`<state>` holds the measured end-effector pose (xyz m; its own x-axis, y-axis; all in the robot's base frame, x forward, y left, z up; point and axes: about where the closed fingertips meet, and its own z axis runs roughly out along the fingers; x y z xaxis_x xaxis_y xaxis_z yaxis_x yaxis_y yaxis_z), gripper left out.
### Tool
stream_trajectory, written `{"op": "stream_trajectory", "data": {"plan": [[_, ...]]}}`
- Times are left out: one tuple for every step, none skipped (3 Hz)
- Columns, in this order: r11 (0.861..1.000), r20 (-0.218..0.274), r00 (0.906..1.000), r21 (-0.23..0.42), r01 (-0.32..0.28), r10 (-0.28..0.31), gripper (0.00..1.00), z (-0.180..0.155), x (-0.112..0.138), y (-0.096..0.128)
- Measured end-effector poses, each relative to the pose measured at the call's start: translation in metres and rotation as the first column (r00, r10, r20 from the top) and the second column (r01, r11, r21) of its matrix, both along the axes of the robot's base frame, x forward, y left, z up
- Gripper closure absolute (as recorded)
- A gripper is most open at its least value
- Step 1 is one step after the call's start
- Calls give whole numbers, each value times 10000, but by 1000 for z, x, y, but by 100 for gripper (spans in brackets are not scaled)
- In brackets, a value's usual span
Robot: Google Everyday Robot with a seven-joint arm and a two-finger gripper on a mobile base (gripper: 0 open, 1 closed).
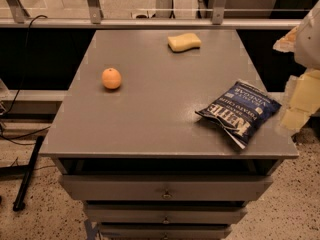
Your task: Pick orange
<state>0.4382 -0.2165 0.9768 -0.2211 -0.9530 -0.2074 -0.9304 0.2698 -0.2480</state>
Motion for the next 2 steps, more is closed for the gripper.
{"op": "stream_trajectory", "data": {"plan": [[9999,23,10000,94,-45,45,0,0,1,3],[9954,192,9990,860,-429,414,0,3,11,23]]}}
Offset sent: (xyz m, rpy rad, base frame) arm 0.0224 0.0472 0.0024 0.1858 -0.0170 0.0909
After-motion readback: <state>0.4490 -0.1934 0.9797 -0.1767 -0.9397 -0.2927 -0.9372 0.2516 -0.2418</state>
